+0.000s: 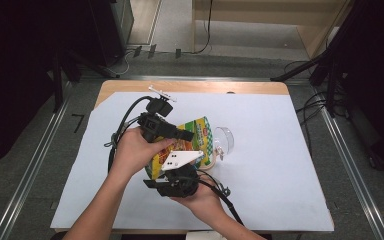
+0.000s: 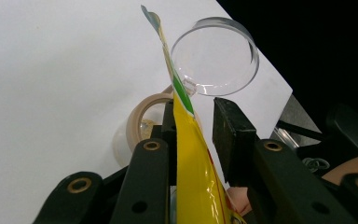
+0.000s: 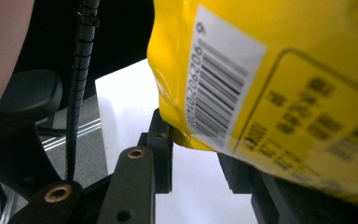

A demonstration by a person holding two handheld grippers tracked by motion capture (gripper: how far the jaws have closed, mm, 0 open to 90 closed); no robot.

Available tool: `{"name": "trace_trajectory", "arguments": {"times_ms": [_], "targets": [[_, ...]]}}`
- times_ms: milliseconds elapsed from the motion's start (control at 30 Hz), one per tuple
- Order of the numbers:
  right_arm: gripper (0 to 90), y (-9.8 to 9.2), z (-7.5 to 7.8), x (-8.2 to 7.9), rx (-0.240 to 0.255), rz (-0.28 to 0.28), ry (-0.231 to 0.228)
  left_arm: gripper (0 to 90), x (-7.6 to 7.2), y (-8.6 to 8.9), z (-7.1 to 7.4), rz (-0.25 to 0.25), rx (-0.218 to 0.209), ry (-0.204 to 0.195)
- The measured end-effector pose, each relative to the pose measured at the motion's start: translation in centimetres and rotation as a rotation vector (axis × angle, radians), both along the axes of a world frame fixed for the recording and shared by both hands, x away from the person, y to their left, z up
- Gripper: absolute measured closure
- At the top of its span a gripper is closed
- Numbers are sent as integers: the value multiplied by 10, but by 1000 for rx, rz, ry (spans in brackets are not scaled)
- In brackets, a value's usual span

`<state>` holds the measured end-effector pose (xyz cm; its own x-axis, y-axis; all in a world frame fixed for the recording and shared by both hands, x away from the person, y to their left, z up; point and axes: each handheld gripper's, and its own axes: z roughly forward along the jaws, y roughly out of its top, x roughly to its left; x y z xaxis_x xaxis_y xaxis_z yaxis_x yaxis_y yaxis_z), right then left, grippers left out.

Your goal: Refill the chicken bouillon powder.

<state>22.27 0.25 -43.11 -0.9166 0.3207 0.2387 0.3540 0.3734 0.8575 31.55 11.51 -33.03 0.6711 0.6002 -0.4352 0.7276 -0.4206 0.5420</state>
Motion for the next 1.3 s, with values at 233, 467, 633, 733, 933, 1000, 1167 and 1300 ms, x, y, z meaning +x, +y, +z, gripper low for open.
{"name": "trace_trajectory", "arguments": {"times_ms": [233,467,633,733,933,1000,1167,1300], "targets": [[693,0,0,1,5,1,7,753,0,0,0,12,2,-4],[691,1,-2,3,9,4,14,754,-2,0,2,9,5,-10],[691,1,-2,3,11,2,15,755,-2,-1,3,6,12,-13],[691,1,-2,3,9,-1,11,757,-3,-2,3,6,11,-12],[673,1,-3,1,-10,-10,-30,760,-3,-1,2,12,17,-16],[673,1,-2,2,-7,-11,-25,759,-2,-2,2,13,13,-17],[675,1,-3,1,1,-14,-18,764,-3,-2,3,7,17,-7],[676,1,-3,1,8,-14,-10,771,-4,-3,4,3,17,-8]]}}
